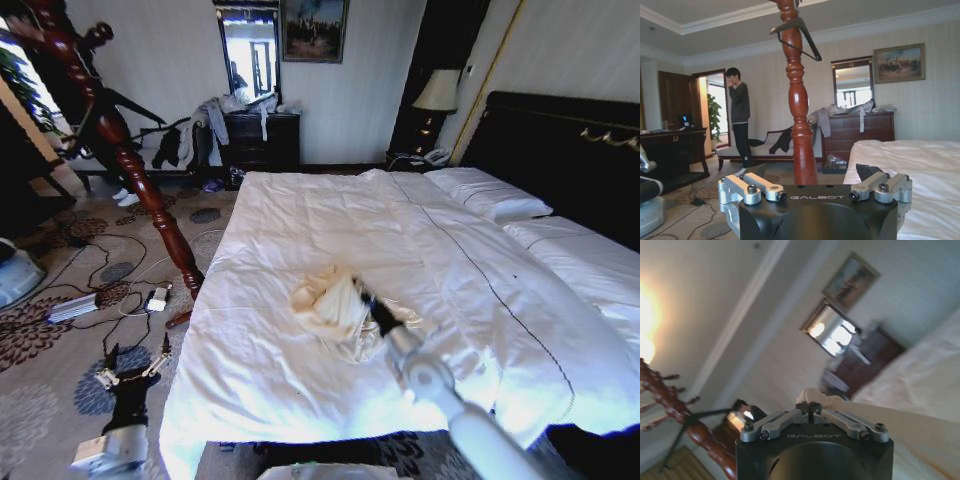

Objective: Pick up the clothes from the bed and hang them on the clothes hanger.

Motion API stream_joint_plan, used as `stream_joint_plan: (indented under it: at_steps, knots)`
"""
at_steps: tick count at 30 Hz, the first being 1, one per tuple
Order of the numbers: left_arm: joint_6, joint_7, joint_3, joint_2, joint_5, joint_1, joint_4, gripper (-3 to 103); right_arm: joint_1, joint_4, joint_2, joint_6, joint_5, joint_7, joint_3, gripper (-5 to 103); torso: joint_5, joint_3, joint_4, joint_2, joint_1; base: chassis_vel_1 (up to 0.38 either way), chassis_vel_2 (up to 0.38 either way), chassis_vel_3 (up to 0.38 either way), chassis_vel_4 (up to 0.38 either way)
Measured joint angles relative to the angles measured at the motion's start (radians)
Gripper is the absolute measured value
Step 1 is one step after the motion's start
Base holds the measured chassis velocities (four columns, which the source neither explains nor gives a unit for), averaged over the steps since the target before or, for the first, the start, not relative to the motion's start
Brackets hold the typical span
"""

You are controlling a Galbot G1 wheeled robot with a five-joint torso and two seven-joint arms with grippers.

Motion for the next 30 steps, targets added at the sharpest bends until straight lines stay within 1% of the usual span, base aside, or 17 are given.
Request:
stream_joint_plan:
  at_steps: [2, 4, 7, 8, 12, 13, 14, 15, 17, 18, 21, 23, 25, 27, 28, 29, 30]
  knots:
    - [0.0, -0.001, -0.005, -0.003, 0.0, -0.002, 0.008, 100, 0.093, -0.043, 0.005, 0.0, 0.017, 0.003, -0.057, 0, 0.0001, 0.0, 0.0, 0.0, 0.0, 0.0, 0.0, 0.0, 0.0]
    - [0.0, -0.001, -0.007, -0.004, 0.0, -0.003, 0.011, 100, 0.118, -0.057, 0.011, 0.0, 0.018, 0.004, -0.077, 0, 0.0001, 0.0, -0.0002, 0.0, 0.0, 0.0, 0.0, 0.0, 0.0]
    - [0.004, -0.003, -0.02, -0.006, -0.005, -0.009, 0.024, 100, 0.251, -0.147, 0.072, 0.001, 0.001, 0.02, -0.215, 0, -0.0003, 0.0, -0.0002, 0.0, 0.0, 0.0, 0.0, 0.0, 0.0]
    - [0.004, -0.003, -0.02, -0.006, -0.005, -0.009, 0.024, 100, 0.251, -0.147, 0.072, 0.001, 0.001, 0.02, -0.215, 0, -0.0003, 0.0, -0.0002, 0.0, 0.0, 0.0, 0.0, 0.0, 0.0]
    - [0.015, -0.005, -0.032, -0.008, -0.013, -0.021, 0.045, 100, 0.363, -0.253, 0.263, -0.009, -0.071, 0.068, -0.413, 0, 0.0, 0.0, 0.0007, 0.0, 0.0, 0.0, 0.0, 0.0, 0.0]
    - [0.015, -0.005, -0.032, -0.008, -0.013, -0.021, 0.045, 100, 0.363, -0.253, 0.263, -0.009, -0.071, 0.068, -0.413, 0, 0.0, 0.0, 0.0007, 0.0, 0.0, 0.0, 0.0, 0.0, 0.0]
    - [0.016, -0.006, -0.034, -0.009, -0.013, -0.023, 0.049, 100, 0.371, -0.268, 0.305, -0.022, -0.096, 0.091, -0.441, 0, -0.0001, 0.0, 0.0007, 0.0, 0.0, 0.0, 0.0, 0.0, 0.0]
    - [0.017, -0.006, -0.035, -0.009, -0.014, -0.024, 0.051, 100, 0.376, -0.282, 0.332, -0.045, -0.127, 0.124, -0.466, 0, -0.0001, 0.0, 0.0008, 0.0, 0.0, 0.0, 0.0, 0.0, 0.0]
    - [0.017, -0.006, -0.035, -0.01, -0.013, -0.025, 0.057, 100, 0.378, -0.304, 0.379, -0.132, -0.21, 0.226, -0.511, -3, -0.0002, 0.0, 0.0, 0.0, 0.0, 0.0, 0.0, 0.0, 0.0]
    - [0.017, -0.006, -0.035, -0.01, -0.013, -0.025, 0.057, 100, 0.378, -0.304, 0.379, -0.132, -0.21, 0.226, -0.511, -3, -0.0002, 0.0, 0.0, 0.0, 0.0, 0.0, 0.0, 0.0, 0.0]
    - [0.017, -0.006, -0.026, -0.013, -0.003, -0.026, 0.059, 100, 0.373, -0.292, 0.389, -0.395, -0.365, 0.479, -0.567, 12, 0.0, 0.0, -0.0002, 0.0, 0.0, 0.0, 0.0, 0.0, 0.0]
    - [0.016, -0.006, -0.015, -0.016, 0.006, -0.027, 0.059, 100, 0.358, -0.254, 0.377, -0.496, -0.376, 0.572, -0.578, 22, 0.0001, 0.0, -0.0002, 0.0, 0.0, 0.0, 0.0, 0.0, 0.0]
    - [0.016, -0.006, -0.01, -0.016, 0.011, -0.027, 0.059, 100, 0.348, -0.238, 0.37, -0.52, -0.375, 0.591, -0.578, 22, 0.0, 0.0, -0.0003, 0.0, 0.0, 0.0, 0.0, 0.0, 0.0]
    - [0.015, -0.005, 0.006, -0.017, 0.02, -0.031, 0.066, 100, 0.323, -0.196, 0.347, -0.532, -0.372, 0.597, -0.558, 33, 0.0003, 0.0, -0.0001, 0.0, 0.0, 0.0, 0.0, 0.0, 0.0]
    - [0.017, -0.003, 0.015, -0.014, 0.02, -0.034, 0.069, 100, 0.312, -0.181, 0.335, -0.505, -0.371, 0.576, -0.541, 38, 0.0002, 0.0, 0.0, 0.0, 0.0, 0.0, 0.0, 0.0, 0.0]
    - [0.017, -0.003, 0.015, -0.014, 0.02, -0.034, 0.069, 100, 0.312, -0.181, 0.335, -0.505, -0.371, 0.576, -0.541, 38, 0.0002, 0.0, 0.0, 0.0, 0.0, 0.0, 0.0, 0.0, 0.0]
    - [0.021, 0.0, 0.025, -0.01, 0.016, -0.039, 0.073, 100, 0.3, -0.169, 0.324, -0.462, -0.372, 0.544, -0.525, 44, 0.0003, 0.0, -0.0001, 0.0, 0.0, 0.0, 0.0, 0.0, 0.0]
